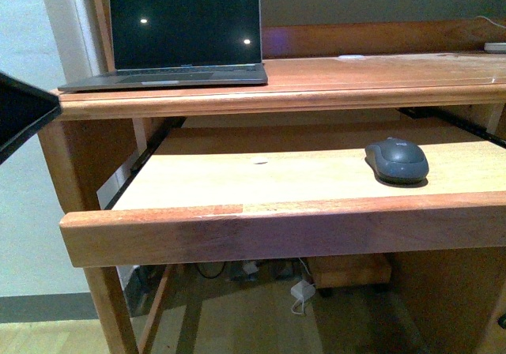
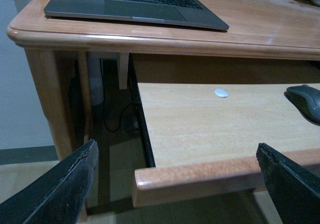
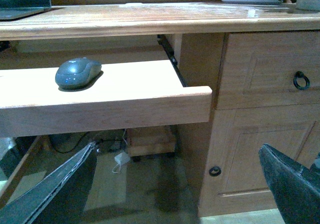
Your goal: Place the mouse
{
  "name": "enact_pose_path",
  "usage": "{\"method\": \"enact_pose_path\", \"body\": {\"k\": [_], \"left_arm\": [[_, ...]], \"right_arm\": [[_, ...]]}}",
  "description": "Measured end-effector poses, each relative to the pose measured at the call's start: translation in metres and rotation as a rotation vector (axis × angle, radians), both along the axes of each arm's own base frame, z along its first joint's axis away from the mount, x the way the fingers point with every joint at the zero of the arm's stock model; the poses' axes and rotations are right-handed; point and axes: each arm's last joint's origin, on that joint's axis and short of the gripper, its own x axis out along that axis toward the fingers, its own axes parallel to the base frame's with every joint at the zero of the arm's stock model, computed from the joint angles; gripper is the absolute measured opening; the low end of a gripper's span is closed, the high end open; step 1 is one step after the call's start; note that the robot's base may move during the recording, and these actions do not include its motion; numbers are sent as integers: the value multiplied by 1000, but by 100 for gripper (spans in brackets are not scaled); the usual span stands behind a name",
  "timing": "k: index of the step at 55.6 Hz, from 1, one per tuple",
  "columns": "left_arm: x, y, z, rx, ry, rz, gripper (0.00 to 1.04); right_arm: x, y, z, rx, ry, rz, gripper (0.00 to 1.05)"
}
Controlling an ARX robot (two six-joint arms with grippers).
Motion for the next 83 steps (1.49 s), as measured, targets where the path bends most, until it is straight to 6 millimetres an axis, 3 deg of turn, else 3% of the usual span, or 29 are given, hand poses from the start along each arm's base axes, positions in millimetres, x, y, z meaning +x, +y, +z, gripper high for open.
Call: {"method": "enact_pose_path", "body": {"k": [7, 16, 31, 36, 39, 55, 72, 83], "left_arm": [[-35, 13, -16, 66, -123, 236, 76], [-71, 29, -45, 96, -115, 248, 49], [-82, 40, -54, 90, -154, 258, 3], [-83, 46, -58, 91, -153, 231, 3], [-85, 52, -61, 94, -152, 259, 3], [-90, 53, -68, 94, -154, 261, 3], [-103, 53, -79, 94, -157, 260, 3], [-103, 53, -79, 94, -158, 260, 3]], "right_arm": [[0, 0, 0, 0, 0, 0, 97], [0, 0, 0, 0, 0, 0, 97], [0, 0, 0, 0, 0, 1, 97], [4, 2, 0, 94, 57, 158, 97], [18, 6, 9, 176, 67, 237, 97], [90, 26, 50, 215, -28, 195, 97], [170, 85, 70, 136, 31, 221, 97], [196, 120, 71, 23, 109, 221, 97]]}}
